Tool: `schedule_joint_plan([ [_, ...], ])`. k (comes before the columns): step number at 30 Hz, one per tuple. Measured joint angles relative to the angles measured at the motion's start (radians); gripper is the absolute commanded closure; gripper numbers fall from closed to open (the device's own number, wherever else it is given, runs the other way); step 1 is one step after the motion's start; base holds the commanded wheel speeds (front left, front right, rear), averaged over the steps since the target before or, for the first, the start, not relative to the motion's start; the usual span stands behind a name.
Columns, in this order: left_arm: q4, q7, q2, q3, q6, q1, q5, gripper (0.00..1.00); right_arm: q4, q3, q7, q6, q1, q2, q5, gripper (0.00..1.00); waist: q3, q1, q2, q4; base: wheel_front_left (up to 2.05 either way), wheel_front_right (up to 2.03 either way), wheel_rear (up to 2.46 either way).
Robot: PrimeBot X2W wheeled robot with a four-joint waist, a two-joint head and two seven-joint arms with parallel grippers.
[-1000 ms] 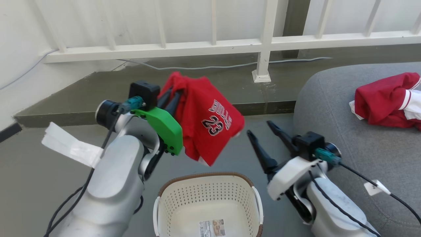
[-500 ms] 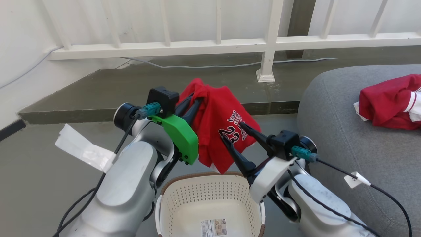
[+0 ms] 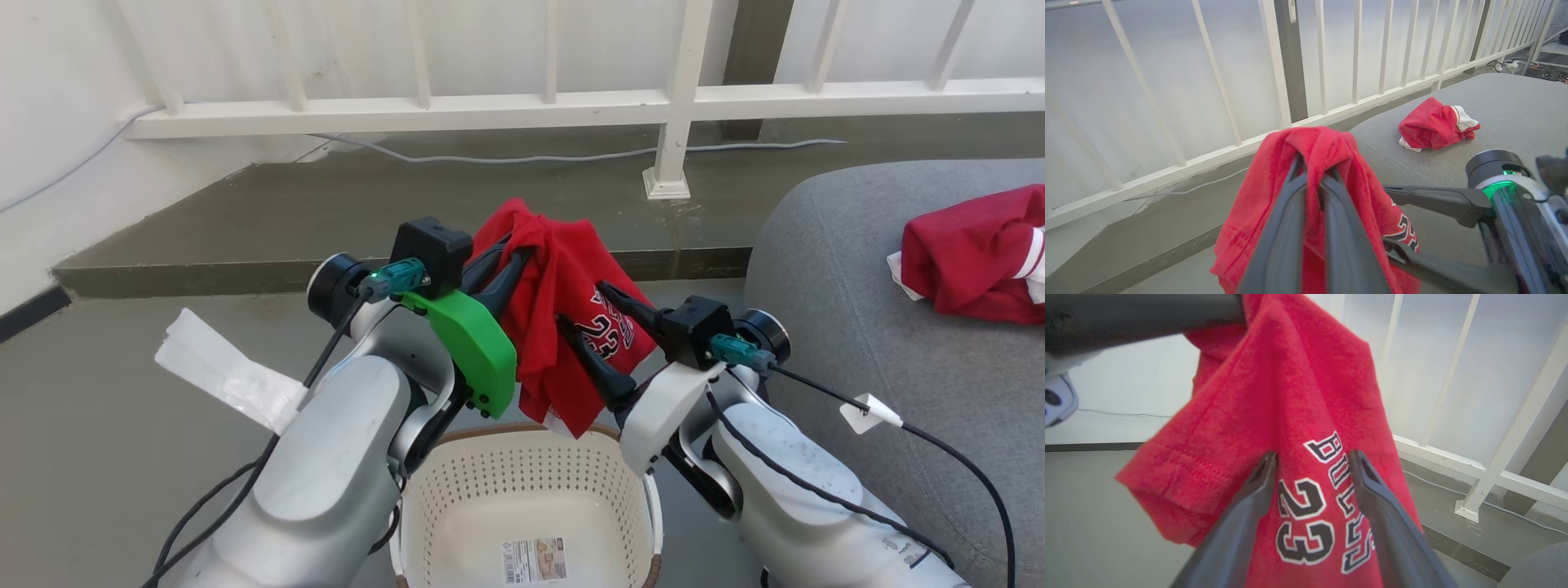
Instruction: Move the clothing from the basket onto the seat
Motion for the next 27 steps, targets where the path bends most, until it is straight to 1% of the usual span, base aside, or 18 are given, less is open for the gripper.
schedule_joint_plan([
  [1, -0.001, 0.002, 0.000, -0.001, 0.001, 0.001, 0.000, 1.00, 0.003, 0.002, 0.000, -0.004, -0.002, 0.000, 0.004, 0.57, 0.001, 0.0000, 0.0000, 0.001, 0.00, 0.00, 0.00],
  [2, -0.004, 0.002, 0.000, -0.002, 0.001, 0.003, -0.001, 1.00, 0.006, 0.006, 0.000, -0.004, -0.004, 0.000, 0.008, 0.70, 0.002, 0.0000, 0.0000, 0.002, 0.00, 0.00, 0.00],
  [3, -0.007, 0.002, 0.000, -0.002, 0.004, 0.006, -0.003, 1.00, 0.010, 0.011, 0.000, -0.005, -0.009, 0.000, 0.009, 1.00, 0.002, 0.0000, 0.0000, 0.003, 0.00, 0.00, 0.00],
  [11, -0.027, 0.010, 0.001, -0.005, 0.023, 0.018, -0.027, 1.00, 0.022, 0.016, 0.000, -0.019, -0.036, 0.000, 0.057, 1.00, 0.010, 0.0000, 0.0000, 0.002, 0.00, 0.00, 0.00],
  [17, -0.030, 0.009, 0.001, 0.012, 0.044, 0.039, -0.035, 1.00, 0.041, 0.016, 0.000, -0.021, -0.040, 0.000, 0.069, 1.00, 0.016, 0.0000, 0.0000, -0.012, 0.00, 0.00, 0.00],
  [18, -0.030, 0.009, 0.001, 0.016, 0.045, 0.043, -0.036, 0.91, 0.043, 0.012, 0.000, -0.021, -0.041, 0.000, 0.070, 1.00, 0.017, 0.0000, 0.0000, -0.016, 0.00, 0.00, 0.00],
  [19, -0.030, 0.009, 0.001, 0.020, 0.045, 0.046, -0.037, 0.68, 0.046, 0.005, 0.000, -0.022, -0.044, 0.000, 0.072, 1.00, 0.018, 0.0001, 0.0000, -0.020, 0.00, 0.00, 0.00],
  [20, -0.030, 0.009, 0.001, 0.024, 0.048, 0.049, -0.039, 0.61, 0.051, -0.003, 0.000, -0.029, -0.048, 0.000, 0.072, 1.00, 0.019, 0.0000, 0.0000, -0.025, 0.00, 0.00, 0.00],
  [21, -0.030, 0.009, 0.001, 0.027, 0.053, 0.052, -0.042, 0.51, 0.055, -0.012, 0.000, -0.030, -0.054, 0.000, 0.074, 1.00, 0.021, 0.0001, 0.0000, -0.029, 0.00, 0.00, 0.00],
  [22, -0.030, 0.008, 0.002, 0.029, 0.054, 0.056, -0.044, 0.00, 0.057, -0.022, 0.000, -0.037, -0.060, 0.000, 0.076, 1.00, 0.022, 0.0001, 0.0000, -0.033, 0.00, 0.00, 0.00],
  [24, -0.031, -0.001, 0.002, 0.034, 0.058, 0.063, -0.045, 0.00, 0.065, -0.042, 0.000, -0.040, -0.069, 0.001, 0.076, 1.00, 0.024, 0.0001, 0.0000, -0.042, 0.00, 0.00, 0.00],
  [27, -0.033, -0.009, 0.006, 0.041, 0.064, 0.072, -0.045, 0.00, 0.073, -0.075, 0.000, -0.057, -0.079, -0.001, 0.077, 1.00, 0.028, 0.0001, 0.0000, -0.057, 0.00, 0.00, 0.00],
])
